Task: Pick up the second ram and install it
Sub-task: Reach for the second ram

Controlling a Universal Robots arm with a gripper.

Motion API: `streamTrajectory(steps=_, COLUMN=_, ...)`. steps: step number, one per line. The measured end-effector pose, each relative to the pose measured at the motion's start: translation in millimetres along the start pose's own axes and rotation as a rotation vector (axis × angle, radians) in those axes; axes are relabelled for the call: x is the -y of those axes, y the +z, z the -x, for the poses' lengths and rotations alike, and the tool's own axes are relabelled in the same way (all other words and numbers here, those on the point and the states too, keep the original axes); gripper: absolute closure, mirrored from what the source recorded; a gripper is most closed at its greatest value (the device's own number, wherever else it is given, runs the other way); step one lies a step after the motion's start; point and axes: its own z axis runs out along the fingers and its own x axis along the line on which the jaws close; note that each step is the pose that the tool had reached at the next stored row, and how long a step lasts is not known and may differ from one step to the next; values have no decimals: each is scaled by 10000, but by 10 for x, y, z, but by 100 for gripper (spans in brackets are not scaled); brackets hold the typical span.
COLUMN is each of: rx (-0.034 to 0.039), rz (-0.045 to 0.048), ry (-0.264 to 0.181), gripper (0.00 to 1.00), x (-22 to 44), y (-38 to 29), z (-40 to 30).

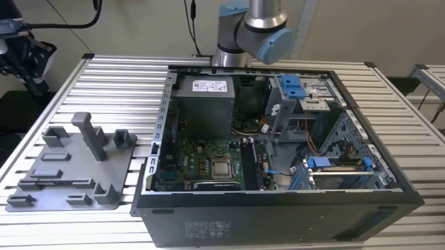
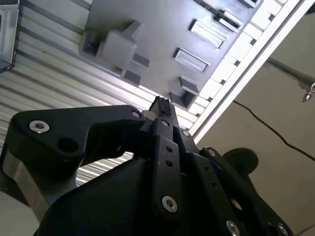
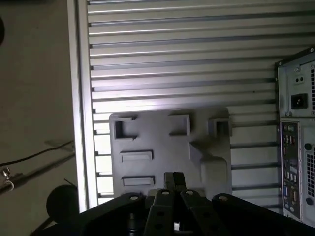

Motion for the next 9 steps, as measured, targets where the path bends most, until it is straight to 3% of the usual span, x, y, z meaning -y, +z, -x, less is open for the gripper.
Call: streamTrajectory(steps=9, rx=0, rz=-1, ry=1, gripper=89, x=198, y=10, z=-36)
